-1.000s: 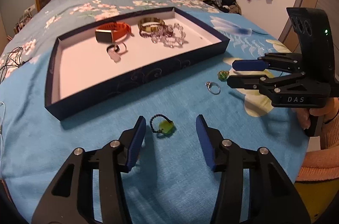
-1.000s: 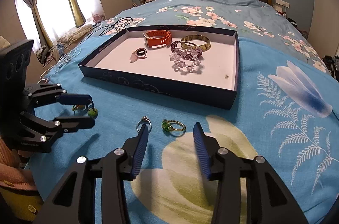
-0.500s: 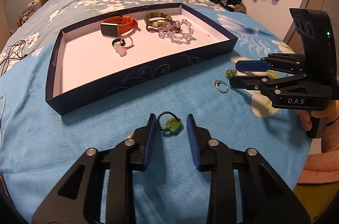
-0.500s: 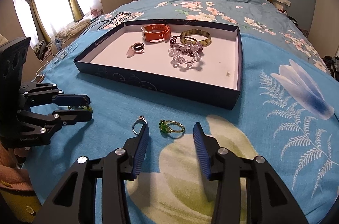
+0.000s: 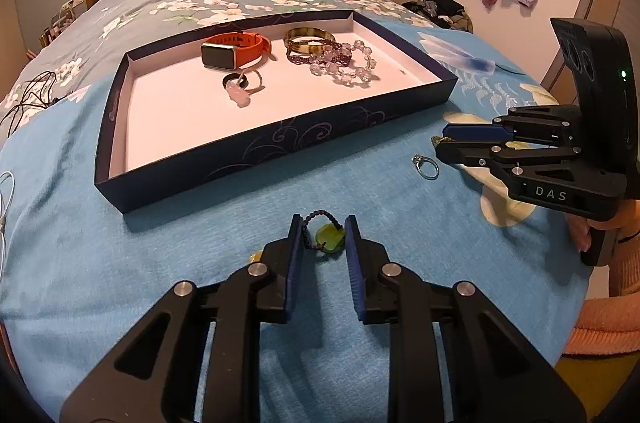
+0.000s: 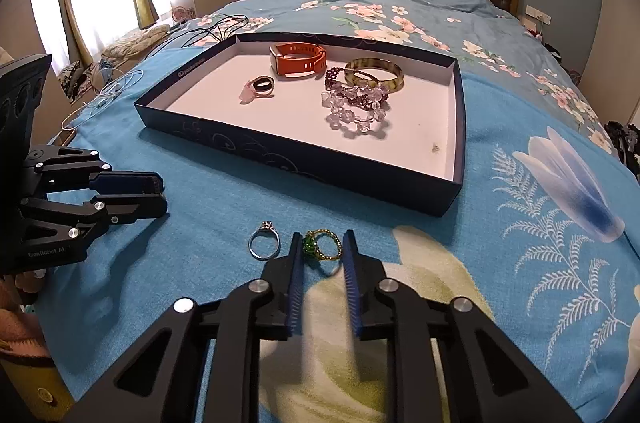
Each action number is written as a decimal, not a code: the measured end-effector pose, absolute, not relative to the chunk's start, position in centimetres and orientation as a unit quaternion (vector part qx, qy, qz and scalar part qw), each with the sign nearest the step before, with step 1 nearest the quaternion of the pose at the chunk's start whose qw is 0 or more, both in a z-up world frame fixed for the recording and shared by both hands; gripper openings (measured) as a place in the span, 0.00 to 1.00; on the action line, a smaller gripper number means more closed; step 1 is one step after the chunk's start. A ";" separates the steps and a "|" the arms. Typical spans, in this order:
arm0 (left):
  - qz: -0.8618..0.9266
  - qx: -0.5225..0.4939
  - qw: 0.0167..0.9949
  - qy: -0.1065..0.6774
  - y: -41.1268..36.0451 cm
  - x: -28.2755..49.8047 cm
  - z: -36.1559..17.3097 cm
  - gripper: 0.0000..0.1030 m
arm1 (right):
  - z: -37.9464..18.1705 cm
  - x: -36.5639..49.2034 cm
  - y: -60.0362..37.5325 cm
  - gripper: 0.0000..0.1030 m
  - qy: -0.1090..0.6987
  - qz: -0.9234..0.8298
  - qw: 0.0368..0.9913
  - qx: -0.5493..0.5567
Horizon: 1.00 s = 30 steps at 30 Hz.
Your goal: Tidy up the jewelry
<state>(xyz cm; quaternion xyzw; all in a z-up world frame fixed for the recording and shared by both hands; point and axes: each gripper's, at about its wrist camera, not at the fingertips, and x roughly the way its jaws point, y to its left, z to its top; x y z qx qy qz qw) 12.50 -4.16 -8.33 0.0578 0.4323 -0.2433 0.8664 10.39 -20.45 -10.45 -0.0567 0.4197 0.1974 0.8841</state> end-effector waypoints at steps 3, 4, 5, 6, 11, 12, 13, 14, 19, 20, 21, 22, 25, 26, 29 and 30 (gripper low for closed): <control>-0.241 0.054 0.867 0.432 -4.0 12.5 -8.3 0.20 | -10.4 10.4 -20.3 0.14 0.418 0.198 0.885 -0.060; -0.241 0.053 0.868 0.431 -3.9 12.5 -8.2 0.20 | -10.4 10.3 -20.3 0.13 0.418 0.197 0.885 -0.059; -0.241 0.052 0.869 0.429 -3.9 12.5 -8.1 0.20 | -10.3 10.3 -20.4 0.13 0.417 0.198 0.885 -0.057; -0.241 0.051 0.870 0.428 -3.8 12.5 -8.0 0.20 | -10.3 10.2 -20.4 0.13 0.417 0.199 0.885 -0.056; -0.243 0.047 0.874 0.419 -3.6 12.3 -7.4 0.20 | -9.7 9.7 -20.7 0.13 0.406 0.206 0.889 -0.041; -0.243 0.046 0.875 0.417 -3.6 12.3 -7.2 0.20 | -9.6 9.6 -20.7 0.13 0.404 0.207 0.890 -0.041; -0.243 0.046 0.875 0.415 -3.6 12.3 -7.1 0.20 | -9.4 9.5 -20.7 0.13 0.401 0.209 0.891 -0.040; -0.243 0.045 0.877 0.413 -3.5 12.3 -6.9 0.20 | -9.1 9.4 -20.7 0.13 0.396 0.211 0.893 -0.038; -0.243 0.041 0.882 0.401 -3.4 12.1 -5.9 0.20 | -8.0 9.1 -20.5 0.13 0.379 0.220 0.898 -0.031; -0.243 0.042 0.884 0.398 -3.4 12.1 -5.7 0.20 | -7.8 9.1 -20.5 0.13 0.377 0.221 0.899 -0.030; -0.243 0.042 0.884 0.397 -3.4 12.1 -5.5 0.20 | -7.6 9.0 -20.5 0.13 0.374 0.223 0.900 -0.029; -0.244 0.041 0.885 0.395 -3.4 12.0 -5.4 0.20 | -7.4 9.0 -20.4 0.13 0.372 0.224 0.900 -0.028; -0.243 0.039 0.888 0.389 -3.3 12.1 -4.8 0.20 | -7.1 9.0 -20.4 0.13 0.367 0.226 0.902 -0.025; -0.244 0.039 0.889 0.387 -3.2 12.1 -4.7 0.20 | -6.9 9.1 -20.3 0.13 0.365 0.228 0.902 -0.025; -0.243 0.039 0.891 0.382 -3.2 12.2 -4.3 0.20 | -6.6 9.3 -20.3 0.13 0.361 0.229 0.904 -0.022; -0.242 0.039 0.892 0.380 -3.2 12.2 -4.1 0.20 | -6.6 9.4 -20.3 0.13 0.360 0.230 0.904 -0.022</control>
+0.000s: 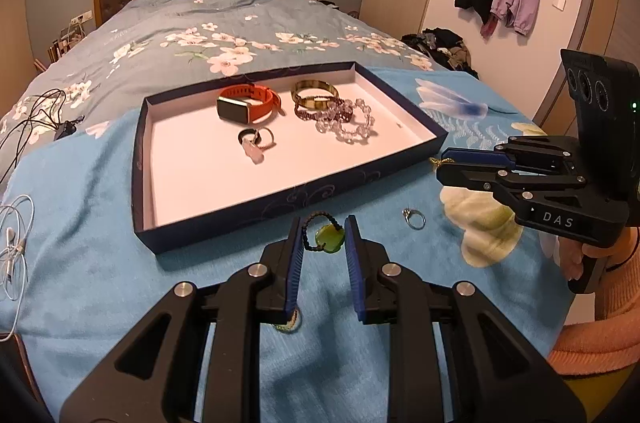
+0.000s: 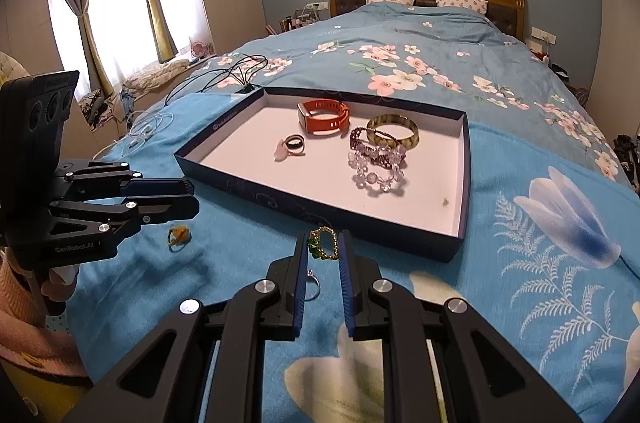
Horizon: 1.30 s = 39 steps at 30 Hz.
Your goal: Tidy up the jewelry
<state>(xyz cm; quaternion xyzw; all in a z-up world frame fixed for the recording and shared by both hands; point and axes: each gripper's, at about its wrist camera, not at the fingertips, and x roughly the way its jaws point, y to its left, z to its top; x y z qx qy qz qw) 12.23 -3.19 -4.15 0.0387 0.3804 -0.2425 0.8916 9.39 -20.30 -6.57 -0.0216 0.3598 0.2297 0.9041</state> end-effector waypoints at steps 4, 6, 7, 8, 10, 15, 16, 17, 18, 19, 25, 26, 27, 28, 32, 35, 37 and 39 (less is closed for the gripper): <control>-0.241 0.038 0.895 0.373 -3.1 12.3 -3.6 0.20 | -6.3 9.7 -20.2 0.13 0.356 0.230 0.906 -0.020; -0.239 0.038 0.897 0.371 -3.1 12.4 -3.4 0.20 | -6.2 9.9 -20.2 0.13 0.353 0.230 0.907 -0.018; -0.239 0.038 0.897 0.370 -3.1 12.5 -3.3 0.20 | -6.2 9.9 -20.2 0.13 0.352 0.230 0.907 -0.017; -0.238 0.038 0.898 0.369 -3.0 12.6 -3.2 0.20 | -6.1 10.0 -20.2 0.13 0.352 0.230 0.907 -0.016; -0.236 0.038 0.899 0.366 -3.0 12.7 -3.0 0.20 | -6.0 10.1 -20.2 0.13 0.351 0.230 0.907 -0.016; -0.234 0.037 0.902 0.360 -3.0 13.3 -2.5 0.20 | -5.8 10.5 -20.1 0.13 0.348 0.231 0.909 -0.016; -0.234 0.037 0.903 0.360 -3.0 13.4 -2.4 0.20 | -5.8 10.6 -20.1 0.13 0.347 0.231 0.909 -0.016; -0.233 0.037 0.903 0.359 -3.0 13.5 -2.3 0.20 | -5.7 10.7 -20.1 0.13 0.346 0.232 0.909 -0.016; -0.232 0.037 0.903 0.358 -3.0 13.6 -2.3 0.20 | -5.7 10.8 -20.1 0.13 0.346 0.232 0.909 -0.017; -0.231 0.037 0.904 0.358 -3.0 13.7 -2.2 0.20 | -5.7 10.9 -20.1 0.13 0.346 0.232 0.909 -0.016; -0.228 0.038 0.906 0.355 -3.1 14.5 -2.0 0.20 | -5.5 11.4 -19.9 0.13 0.343 0.235 0.909 -0.017; -0.228 0.038 0.906 0.354 -3.1 14.6 -1.9 0.20 | -5.4 11.5 -19.9 0.13 0.342 0.236 0.909 -0.016; -0.228 0.039 0.906 0.354 -3.1 14.7 -1.9 0.20 | -5.3 11.6 -19.9 0.13 0.341 0.235 0.910 -0.017; -0.227 0.039 0.906 0.354 -3.2 14.9 -1.8 0.20 | -5.3 11.7 -19.9 0.13 0.340 0.235 0.910 -0.017; -0.227 0.042 0.907 0.352 -3.4 15.5 -1.5 0.20 | -5.0 12.2 -19.8 0.13 0.337 0.235 0.911 -0.017; -0.226 0.043 0.908 0.351 -3.5 15.9 -1.4 0.20 | -4.8 12.5 -19.7 0.13 0.335 0.234 0.913 -0.019; -0.225 0.044 0.908 0.351 -3.6 16.1 -1.4 0.20 | -4.7 12.8 -19.7 0.13 0.334 0.232 0.913 -0.020; -0.223 0.045 0.908 0.351 -3.7 16.4 -1.3 0.20 | -4.6 13.1 -19.7 0.13 0.334 0.232 0.914 -0.022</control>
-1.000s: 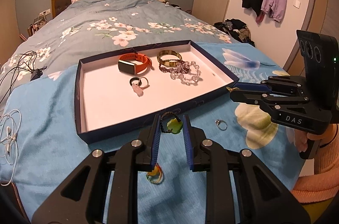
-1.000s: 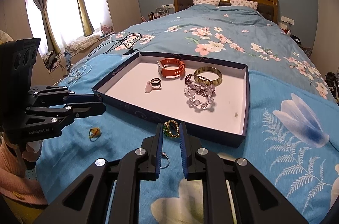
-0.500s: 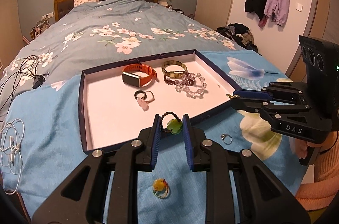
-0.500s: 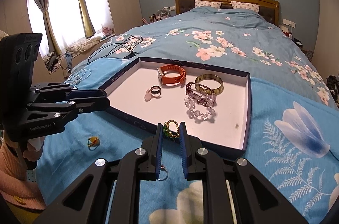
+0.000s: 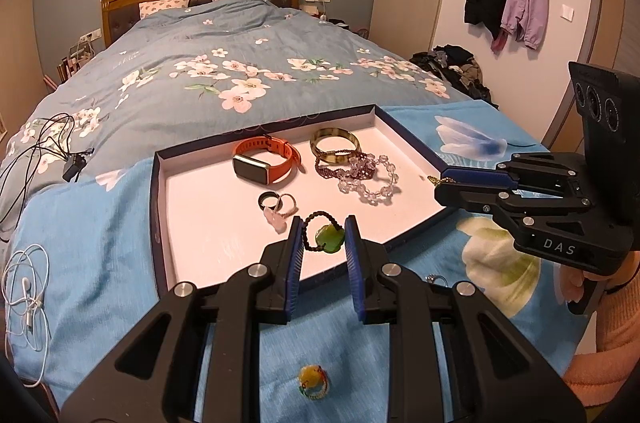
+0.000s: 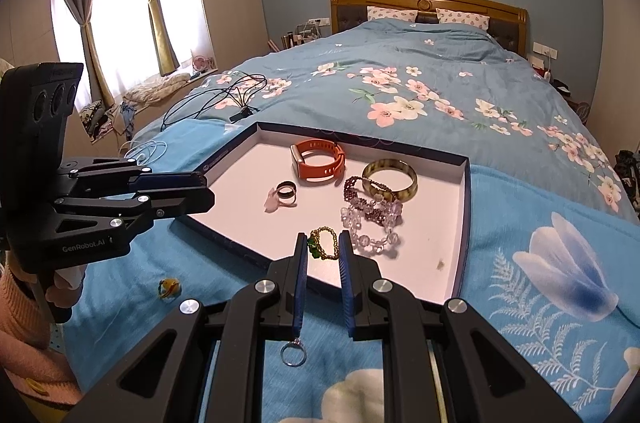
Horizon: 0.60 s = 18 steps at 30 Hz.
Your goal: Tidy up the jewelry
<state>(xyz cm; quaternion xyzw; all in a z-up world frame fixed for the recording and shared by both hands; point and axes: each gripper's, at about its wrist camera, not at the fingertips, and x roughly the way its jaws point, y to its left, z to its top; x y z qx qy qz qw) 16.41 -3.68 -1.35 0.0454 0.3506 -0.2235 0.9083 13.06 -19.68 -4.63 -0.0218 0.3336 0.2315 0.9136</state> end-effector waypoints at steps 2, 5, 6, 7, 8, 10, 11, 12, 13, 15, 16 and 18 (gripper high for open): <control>-0.223 0.045 0.908 0.351 -3.8 16.7 -1.4 0.20 | -4.6 13.3 -19.7 0.13 0.333 0.232 0.914 -0.021; -0.220 0.047 0.909 0.351 -3.8 17.0 -1.5 0.20 | -4.7 13.7 -19.7 0.13 0.336 0.234 0.912 -0.016; -0.219 0.047 0.909 0.352 -3.8 17.2 -1.5 0.20 | -4.7 13.8 -19.7 0.13 0.336 0.233 0.912 -0.017; -0.218 0.047 0.909 0.352 -3.8 17.5 -1.5 0.20 | -4.7 13.9 -19.7 0.13 0.336 0.232 0.912 -0.018; -0.217 0.047 0.909 0.354 -3.8 17.7 -1.6 0.20 | -4.7 14.1 -19.7 0.13 0.337 0.233 0.912 -0.017; -0.214 0.048 0.908 0.356 -3.8 18.1 -1.8 0.20 | -4.8 14.4 -19.6 0.13 0.338 0.233 0.912 -0.017; -0.213 0.048 0.908 0.358 -3.8 18.3 -1.9 0.20 | -4.8 14.5 -19.6 0.13 0.338 0.233 0.912 -0.017; -0.213 0.047 0.907 0.359 -3.9 18.5 -2.1 0.20 | -4.8 14.7 -19.5 0.13 0.339 0.233 0.911 -0.017; -0.213 0.046 0.907 0.361 -3.9 18.6 -2.1 0.20 | -4.9 14.8 -19.4 0.13 0.340 0.233 0.911 -0.018; -0.211 0.046 0.906 0.364 -3.9 18.9 -2.4 0.20 | -4.9 15.0 -19.3 0.13 0.341 0.233 0.911 -0.019; -0.211 0.046 0.906 0.365 -3.9 19.1 -2.5 0.20 | -4.9 15.2 -19.2 0.13 0.341 0.232 0.911 -0.019; -0.209 0.047 0.905 0.367 -3.9 19.3 -2.6 0.20 | -5.0 15.5 -19.2 0.13 0.343 0.232 0.910 -0.019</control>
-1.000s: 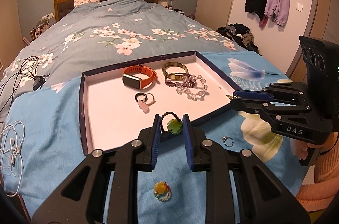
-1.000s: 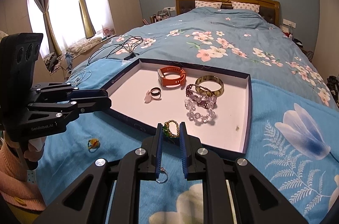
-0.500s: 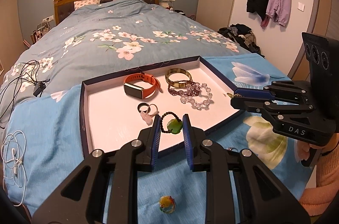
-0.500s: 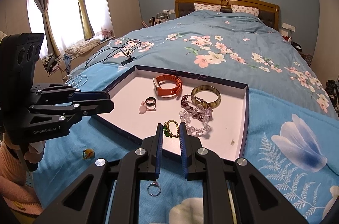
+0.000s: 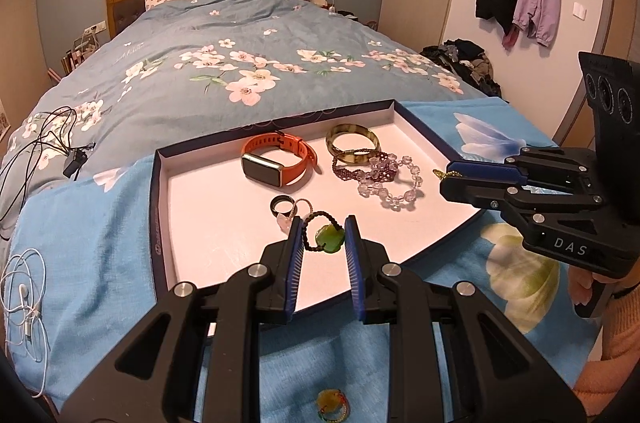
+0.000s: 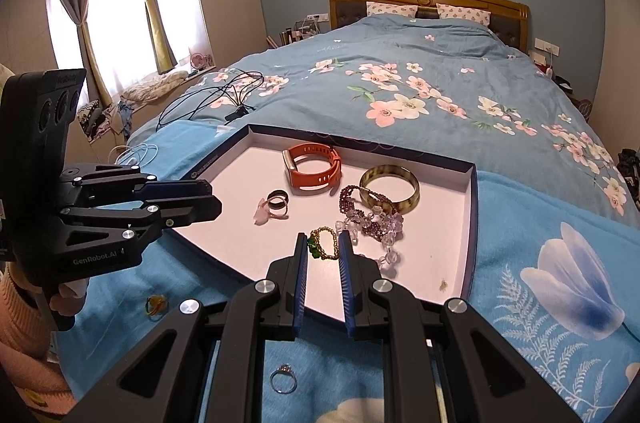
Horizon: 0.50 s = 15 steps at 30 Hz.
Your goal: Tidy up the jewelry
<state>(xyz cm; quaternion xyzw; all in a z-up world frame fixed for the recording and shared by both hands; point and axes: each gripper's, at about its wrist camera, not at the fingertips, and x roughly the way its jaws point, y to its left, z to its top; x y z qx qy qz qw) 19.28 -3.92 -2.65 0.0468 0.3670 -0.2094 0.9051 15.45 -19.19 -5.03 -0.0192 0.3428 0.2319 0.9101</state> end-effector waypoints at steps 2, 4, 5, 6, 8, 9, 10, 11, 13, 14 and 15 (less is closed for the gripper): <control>-0.209 0.047 0.905 0.368 -4.0 19.3 -2.7 0.20 | -5.2 15.6 -19.1 0.13 0.344 0.230 0.910 -0.019; -0.207 0.047 0.905 0.369 -4.0 19.6 -2.8 0.20 | -5.3 15.9 -19.1 0.13 0.346 0.230 0.909 -0.019; -0.207 0.047 0.905 0.370 -4.0 19.7 -2.9 0.20 | -5.4 16.0 -19.1 0.13 0.346 0.230 0.909 -0.019; -0.206 0.047 0.905 0.370 -4.0 19.8 -2.9 0.20 | -5.5 16.0 -19.0 0.13 0.347 0.230 0.909 -0.020; -0.206 0.046 0.904 0.371 -4.0 19.9 -3.0 0.20 | -5.5 16.1 -19.0 0.13 0.349 0.230 0.908 -0.020; -0.205 0.047 0.904 0.372 -4.0 20.0 -3.1 0.20 | -5.5 16.1 -19.1 0.13 0.349 0.230 0.908 -0.019; -0.204 0.047 0.904 0.372 -4.1 20.0 -3.1 0.20 | -5.6 16.2 -19.0 0.13 0.350 0.230 0.908 -0.020; -0.205 0.047 0.904 0.372 -4.1 20.0 -3.1 0.20 | -5.6 16.2 -19.0 0.13 0.351 0.230 0.908 -0.020; -0.203 0.048 0.904 0.374 -4.2 20.2 -3.3 0.20 | -5.7 16.4 -18.9 0.13 0.352 0.230 0.907 -0.020; -0.203 0.049 0.903 0.375 -4.2 20.3 -3.4 0.20 | -5.8 16.5 -18.9 0.13 0.354 0.231 0.906 -0.019; -0.202 0.050 0.903 0.376 -4.2 20.4 -3.4 0.20 | -5.9 16.7 -18.8 0.13 0.355 0.231 0.906 -0.018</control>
